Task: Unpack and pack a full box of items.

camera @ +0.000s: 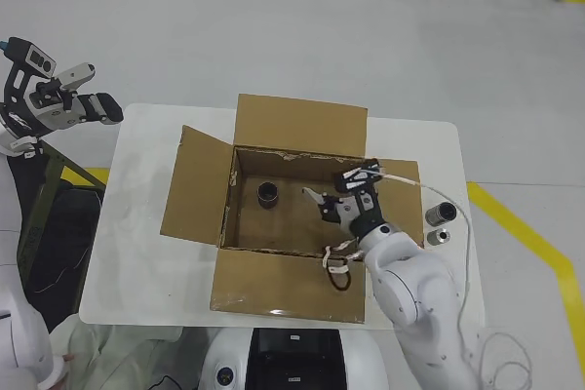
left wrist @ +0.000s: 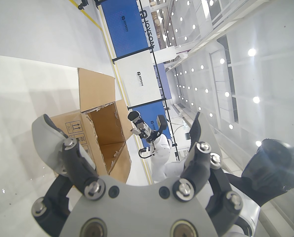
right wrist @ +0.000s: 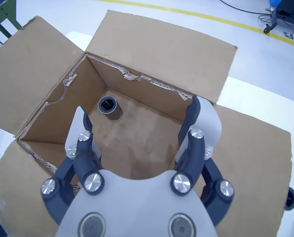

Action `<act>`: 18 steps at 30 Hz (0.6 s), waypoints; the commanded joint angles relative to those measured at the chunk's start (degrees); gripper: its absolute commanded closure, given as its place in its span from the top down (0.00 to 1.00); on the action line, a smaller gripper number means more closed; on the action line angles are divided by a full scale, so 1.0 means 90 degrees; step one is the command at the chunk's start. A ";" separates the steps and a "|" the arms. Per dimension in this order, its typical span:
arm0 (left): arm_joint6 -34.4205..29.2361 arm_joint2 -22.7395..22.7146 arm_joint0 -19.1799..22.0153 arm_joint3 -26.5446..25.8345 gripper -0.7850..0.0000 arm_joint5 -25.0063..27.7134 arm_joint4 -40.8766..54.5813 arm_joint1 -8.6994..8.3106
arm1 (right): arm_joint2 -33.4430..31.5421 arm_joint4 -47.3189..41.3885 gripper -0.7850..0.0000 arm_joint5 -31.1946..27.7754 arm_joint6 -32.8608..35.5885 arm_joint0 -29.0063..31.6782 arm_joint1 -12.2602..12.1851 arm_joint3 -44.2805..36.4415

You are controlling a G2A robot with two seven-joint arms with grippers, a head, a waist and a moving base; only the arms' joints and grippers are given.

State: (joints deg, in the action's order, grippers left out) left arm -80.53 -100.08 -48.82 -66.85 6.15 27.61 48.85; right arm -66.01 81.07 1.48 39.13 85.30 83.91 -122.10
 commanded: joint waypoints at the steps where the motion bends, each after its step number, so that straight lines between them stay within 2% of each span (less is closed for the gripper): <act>1: 0.0000 0.0000 0.0000 0.0000 1.00 0.0000 0.0000 0.0000 | -0.0232 -0.0019 0.95 0.0036 -0.0097 0.0230 -0.0033 -0.0134; 18: 0.0000 0.0000 0.0000 0.0000 1.00 0.0000 0.0000 0.0000 | -0.1540 -0.0419 0.96 0.0337 -0.1042 0.1771 -0.0197 -0.0900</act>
State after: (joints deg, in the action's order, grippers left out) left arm -80.53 -100.08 -48.82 -66.85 6.15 27.61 48.85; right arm -79.47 77.45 4.19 30.48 100.63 82.18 -130.09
